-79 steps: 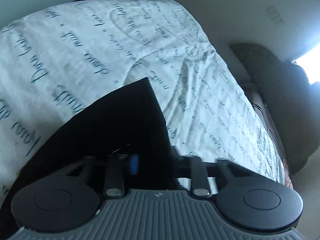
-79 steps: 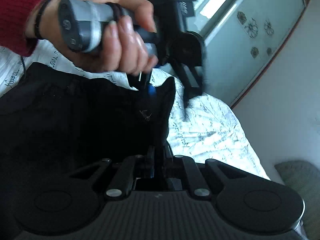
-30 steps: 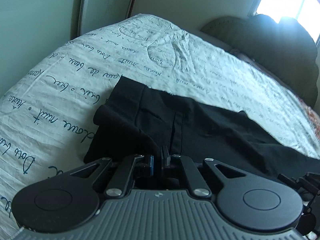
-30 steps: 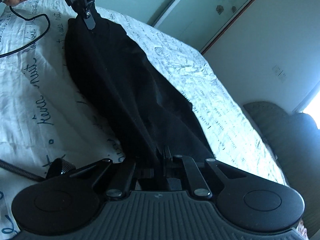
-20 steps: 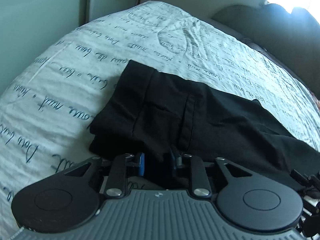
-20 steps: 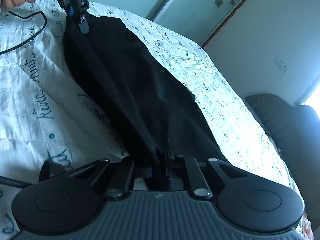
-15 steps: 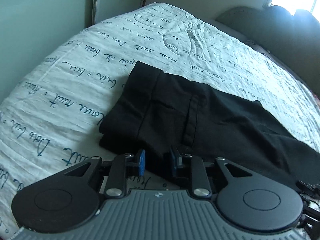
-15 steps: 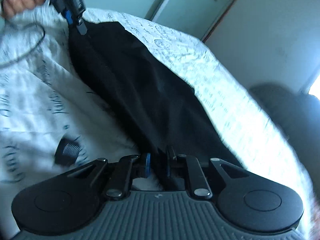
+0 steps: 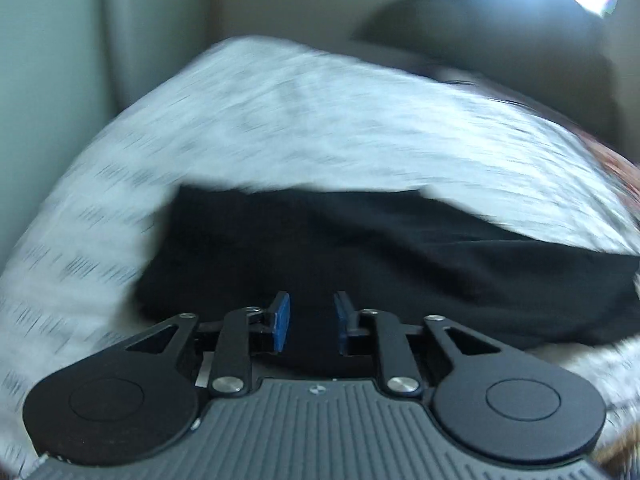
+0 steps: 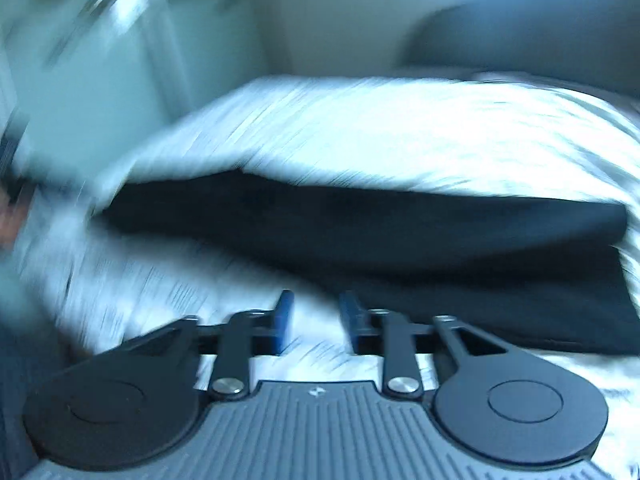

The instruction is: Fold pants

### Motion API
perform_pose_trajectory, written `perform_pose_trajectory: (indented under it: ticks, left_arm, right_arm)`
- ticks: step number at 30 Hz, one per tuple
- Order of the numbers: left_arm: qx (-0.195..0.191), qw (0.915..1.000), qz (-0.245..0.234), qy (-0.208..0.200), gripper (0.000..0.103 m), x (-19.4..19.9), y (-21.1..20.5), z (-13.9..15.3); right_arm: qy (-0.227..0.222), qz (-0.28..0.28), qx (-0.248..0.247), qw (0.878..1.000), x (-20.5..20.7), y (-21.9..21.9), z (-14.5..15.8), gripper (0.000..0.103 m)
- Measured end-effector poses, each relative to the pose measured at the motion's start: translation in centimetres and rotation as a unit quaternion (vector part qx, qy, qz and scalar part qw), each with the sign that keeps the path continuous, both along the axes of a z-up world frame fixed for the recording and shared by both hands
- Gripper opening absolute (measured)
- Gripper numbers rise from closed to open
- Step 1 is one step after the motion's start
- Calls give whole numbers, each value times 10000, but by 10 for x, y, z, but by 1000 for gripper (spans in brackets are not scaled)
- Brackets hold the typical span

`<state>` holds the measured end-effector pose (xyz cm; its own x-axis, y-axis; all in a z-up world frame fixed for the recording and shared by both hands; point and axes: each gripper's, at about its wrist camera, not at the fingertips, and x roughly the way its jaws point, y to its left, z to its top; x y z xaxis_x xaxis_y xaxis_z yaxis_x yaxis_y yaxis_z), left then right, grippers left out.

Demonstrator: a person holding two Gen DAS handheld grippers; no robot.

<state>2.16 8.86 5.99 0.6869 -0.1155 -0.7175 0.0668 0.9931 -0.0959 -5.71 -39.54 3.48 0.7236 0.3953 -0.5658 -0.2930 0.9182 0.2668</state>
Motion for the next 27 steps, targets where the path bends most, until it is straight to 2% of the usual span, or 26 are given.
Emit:
perform_pose_trajectory:
  ticks: [1,2,5,9,12,13,16,17,21,25,27]
  left_arm:
    - [36,9995,-296,-106,45,4,-19,2]
    - [88,9984,-534,-170,52,8,-38,3]
    - [319,9894,-1368,-379,56,17,-103,-3]
    - [589,9696,-2325,-488,60,20,-177,-24]
    - [564,9543,-2915,-341,62,21,-211,-44]
    - [604,9499,-3051,-308,64,21,-222,-50]
    - [722,9410,-3301,-165,65,26,-238,-72]
    - [726,9407,-3311,-116,65,28,-242,-76]
    - [543,9455,-3210,19,65,43,-250,-88]
    - [351,9505,-3085,137,64,57,-254,-92]
    - [308,9508,-3079,147,64,60,-255,-90]
  right_arm:
    - [-97,-337,215,9992,3,-15,0,67]
    - [-198,-690,456,9964,8,-30,-2,88]
    - [-141,-1362,1187,9834,34,-65,-21,89]
    - [361,-2075,2297,9502,66,-103,-58,89]
    - [1001,-2461,2627,9276,83,-126,-75,89]
    - [1028,-2443,2749,9242,86,-129,-76,89]
    - [959,-2198,2743,9313,103,-125,-61,90]
    - [922,-2144,2667,9351,110,-124,-55,90]
    - [971,-1953,2408,9457,155,-119,-44,91]
    - [1202,-1932,2385,9441,192,-118,-61,91]
    - [1205,-1940,2524,9403,199,-121,-68,91]
